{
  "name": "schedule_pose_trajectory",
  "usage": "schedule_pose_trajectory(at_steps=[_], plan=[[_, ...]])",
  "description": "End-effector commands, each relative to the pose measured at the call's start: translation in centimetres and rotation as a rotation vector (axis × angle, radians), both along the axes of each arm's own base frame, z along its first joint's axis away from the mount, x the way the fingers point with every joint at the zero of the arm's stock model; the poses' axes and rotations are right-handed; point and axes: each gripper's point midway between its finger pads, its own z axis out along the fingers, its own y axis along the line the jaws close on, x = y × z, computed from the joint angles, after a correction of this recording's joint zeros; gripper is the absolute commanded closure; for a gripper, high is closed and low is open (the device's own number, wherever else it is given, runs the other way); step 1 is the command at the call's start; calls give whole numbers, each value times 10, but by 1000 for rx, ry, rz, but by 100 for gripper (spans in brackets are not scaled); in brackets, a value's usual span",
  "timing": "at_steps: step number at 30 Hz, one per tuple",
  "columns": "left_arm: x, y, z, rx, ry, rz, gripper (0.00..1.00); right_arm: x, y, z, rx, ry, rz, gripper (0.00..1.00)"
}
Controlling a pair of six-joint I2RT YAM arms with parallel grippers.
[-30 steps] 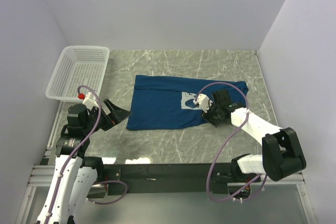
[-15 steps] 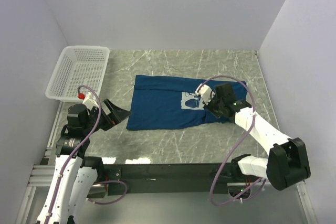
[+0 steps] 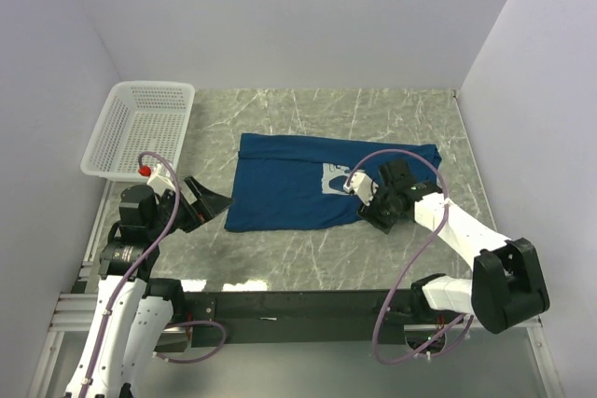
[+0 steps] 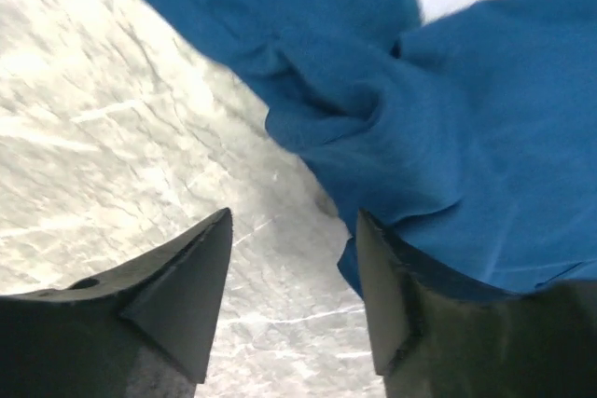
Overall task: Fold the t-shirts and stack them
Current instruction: Fold the tshirt
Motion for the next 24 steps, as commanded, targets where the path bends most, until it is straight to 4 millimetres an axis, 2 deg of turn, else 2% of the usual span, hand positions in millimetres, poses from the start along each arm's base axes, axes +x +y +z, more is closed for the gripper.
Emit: schedule_pose_trajectory(at_steps=[1,5,8,11,13,15,20,24], plan=[[4,-3,6,-7,-40,-25,3,18,-2,-2,-24,-69,-55,34],[3,-3,6,-2,-44,-26,2,37,5,-7,-18,-126,-132,33],[3,-3,6,-1,-42,-26,2,45,5,-8,-32,-147,-150,37],[4,-3,6,-4,-40,-25,2,48,7,-9,-33,-146,-162,56],[4,-3,5,-5,-39,-26,3,49,7,-8,-31,-150,-162,61],[4,-3,5,-4,-40,-27,3,49,7,-5,-27,-160,-160,71],[4,-3,5,-3,-40,-29,2,52,12,12,10,-197,-156,100],[3,-3,5,-3,-39,-29,2,49,19,21,48,-181,-136,100]])
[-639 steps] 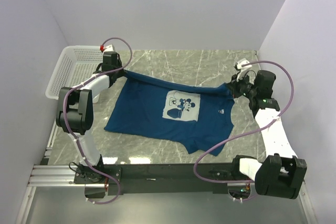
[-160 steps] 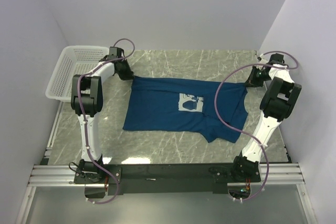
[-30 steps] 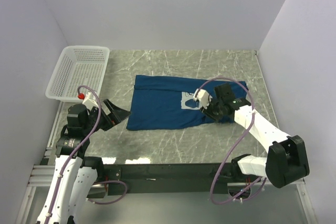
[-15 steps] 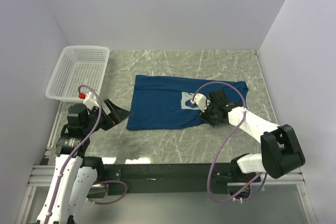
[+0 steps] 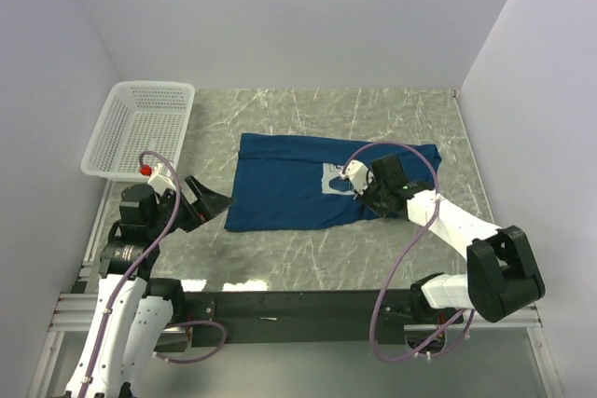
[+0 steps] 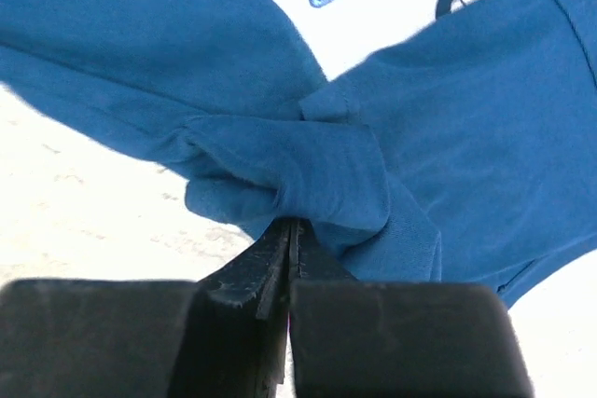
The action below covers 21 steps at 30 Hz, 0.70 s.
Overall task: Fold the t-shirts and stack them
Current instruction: Fold the tshirt
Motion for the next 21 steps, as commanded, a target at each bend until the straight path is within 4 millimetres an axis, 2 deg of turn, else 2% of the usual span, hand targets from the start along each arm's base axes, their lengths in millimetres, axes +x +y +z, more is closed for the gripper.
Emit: schedule_pose_trajectory(at_steps=[1,2,5,7,8,11,16,21], plan=[[3,-2,5,0,-40,-22,2,2,16,23,69,-19,41,97],[3,-2,6,2,-44,-21,2,0,17,23,76,-6,48,82],[2,-2,7,0,-47,-21,2,-14,25,14,110,76,68,63],[3,-2,6,1,-46,-19,2,-16,28,9,131,100,58,57],[3,-2,6,1,-46,-19,2,-17,30,7,146,110,29,50],[3,-2,6,2,-44,-20,2,-9,30,3,159,114,-71,41],[3,-1,5,2,-40,-18,2,9,21,-4,130,90,-230,43],[3,-1,5,3,-40,-16,2,13,20,-2,128,84,-272,64]])
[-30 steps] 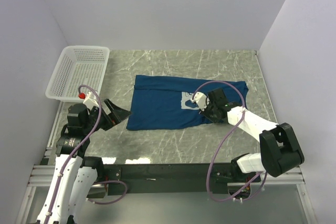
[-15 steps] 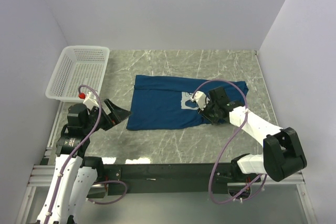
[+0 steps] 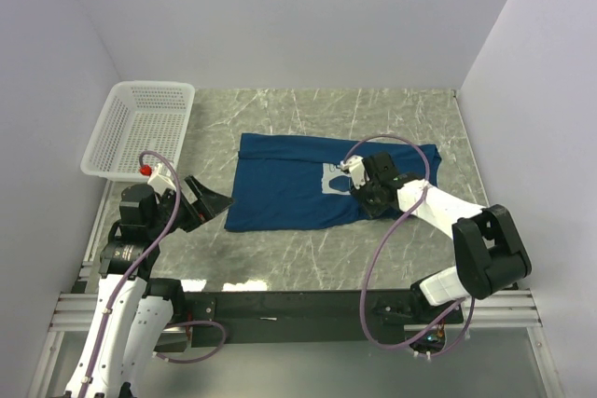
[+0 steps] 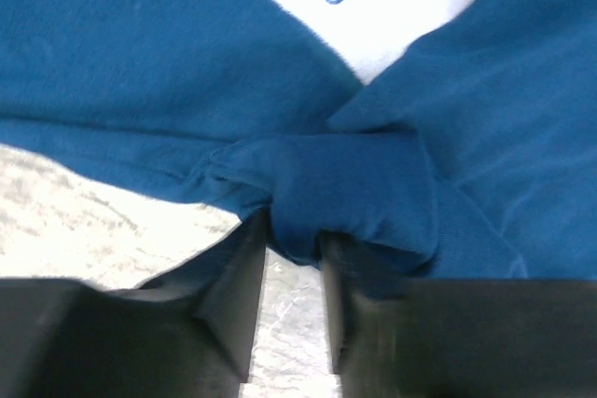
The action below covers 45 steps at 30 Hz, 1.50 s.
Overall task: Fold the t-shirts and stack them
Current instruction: Fold the tshirt
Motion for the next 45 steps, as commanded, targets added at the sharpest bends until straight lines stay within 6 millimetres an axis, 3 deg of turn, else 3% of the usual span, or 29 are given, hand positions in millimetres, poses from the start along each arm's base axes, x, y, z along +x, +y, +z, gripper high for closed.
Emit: schedule_pose_trajectory(at_steps=[1,4,7,12,16,21,22,24,25,28,30,32,33,34,36,37,40,42,45], plan=[[3,-1,6,2,-43,-18,2,22,5,19,15,-78,-63,67],[3,-1,6,3,-42,-18,2,20,4,31,10,-92,-33,86],[3,-2,5,4,-42,-20,2,15,6,52,9,-99,58,93],[4,-2,5,0,-42,-21,2,19,2,82,-49,-153,196,99],[4,-2,5,0,-39,-24,2,46,-6,96,-147,-223,199,98],[5,-3,3,0,-32,-27,2,69,-6,81,-261,-217,188,74],[5,-3,3,0,-32,-29,2,80,-6,83,-272,-261,151,60],[5,-3,3,0,-34,-27,2,96,-19,92,-355,-345,52,48],[5,-3,3,0,-34,-27,2,106,-19,100,-343,-402,-4,37],[4,-3,4,0,-32,-29,2,111,-22,117,-316,-449,-73,25],[4,-3,3,2,-33,-30,2,100,-6,123,-206,-417,2,23],[4,-3,3,1,-32,-33,2,65,5,112,-131,-282,199,24],[3,-4,4,-2,-33,-35,2,46,20,117,-30,-259,301,24],[3,-4,4,-1,-32,-35,2,21,18,102,-27,-182,390,25],[2,-3,5,-1,-35,-35,2,3,12,97,-1,-145,404,27],[2,-3,5,0,-38,-36,2,-8,6,85,5,-97,363,33],[2,-3,4,-1,-39,-35,2,-27,-13,69,67,-4,251,43],[2,-4,5,-2,-40,-38,2,-32,-29,66,99,12,190,43],[2,-5,3,-4,-34,-44,2,-56,-40,54,97,49,280,40]])
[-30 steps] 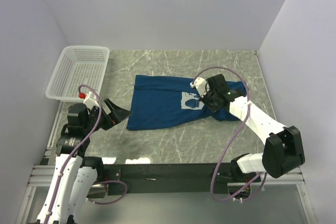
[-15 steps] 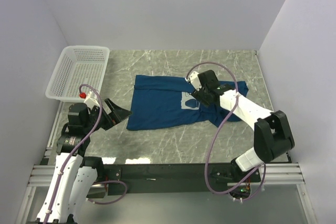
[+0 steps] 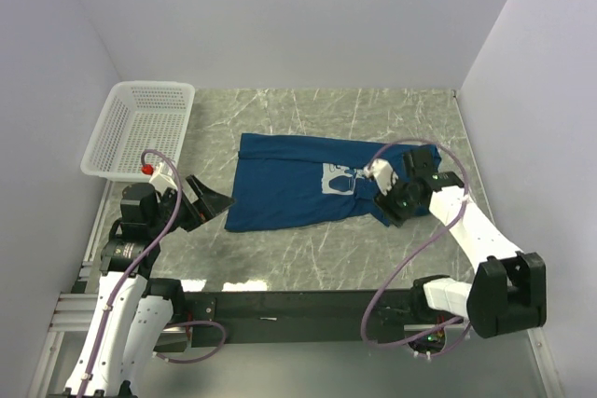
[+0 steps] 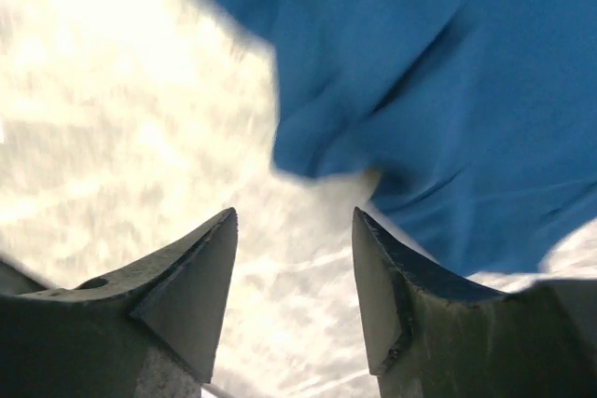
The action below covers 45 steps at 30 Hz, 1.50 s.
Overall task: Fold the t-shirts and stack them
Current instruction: Fold the tshirt
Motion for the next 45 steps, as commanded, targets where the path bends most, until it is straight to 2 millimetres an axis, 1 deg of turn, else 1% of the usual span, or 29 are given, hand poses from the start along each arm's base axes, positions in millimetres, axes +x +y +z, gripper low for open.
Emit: schedule_pose_trajectory(at_steps=[1,2,3,4,5,6,7,9,10,11,12,13,14,16,17,19,20,21,26,27,29,30,31,35,38,41,42,44,45], plan=[[2,-3,5,-2,-45,-27,2,-48,-1,-15,30,91,206,38],[3,-3,4,-2,-42,-27,2,-60,4,-18,56,98,299,37],[3,-3,5,-2,-45,-27,2,-68,3,-18,49,67,394,38],[4,-2,4,-2,-43,-25,2,-81,-3,-32,13,38,569,36],[4,-2,3,-1,-38,-23,2,-81,-7,-31,-31,-55,653,34],[4,-2,4,0,-42,-24,2,-80,-9,-35,-71,-112,730,32],[4,-2,4,-2,-41,-25,2,-74,-10,-44,-130,-193,840,28],[4,-2,4,-1,-40,-22,2,-65,-11,-46,-189,-286,910,25],[4,-2,3,0,-37,-22,2,-55,-9,-42,-209,-322,939,25],[4,-2,3,0,-36,-19,3,-53,-8,-47,-190,-284,940,26],[4,-2,3,0,-35,-22,3,-47,-6,-45,-183,-286,943,27],[4,-1,3,1,-37,-18,3,-35,-6,-40,-197,-307,931,29],[4,-2,2,0,-31,-19,3,-31,-6,-43,-192,-291,934,29],[4,-2,3,0,-33,-19,3,-23,-4,-44,-199,-313,951,32],[4,-1,2,1,-31,-16,3,-21,-4,-47,-195,-304,956,32],[4,-1,3,1,-33,-16,2,-13,-5,-48,-212,-314,959,35],[5,-1,3,1,-32,-14,3,-11,-6,-51,-210,-302,953,36],[5,-1,3,2,-31,-14,3,-6,-5,-50,-215,-315,952,37],[5,-1,1,2,-26,-12,2,-2,-4,-52,-217,-331,966,41],[6,-1,1,1,-25,-12,3,2,-4,-51,-226,-339,965,42],[7,-1,0,0,-20,-13,2,1,-7,-58,-228,-302,974,44],[7,-1,0,-1,-20,-15,3,3,-8,-58,-236,-295,977,46],[7,-2,-1,-2,-18,-14,3,0,-9,-63,-228,-269,981,47],[6,-1,-2,-2,-13,-10,3,3,-13,-70,-247,-242,990,51],[7,-1,-2,-1,-10,-7,3,4,-16,-74,-251,-215,995,57],[8,-1,-3,-3,-8,-6,3,4,-15,-74,-242,-202,997,65],[7,-1,-3,-6,-5,-6,3,3,-14,-74,-236,-198,1000,69],[7,-2,-5,-18,4,-5,3,2,-14,-75,-232,-197,997,72],[8,-3,-7,-25,7,-5,4,3,-15,-74,-228,-200,989,76]])
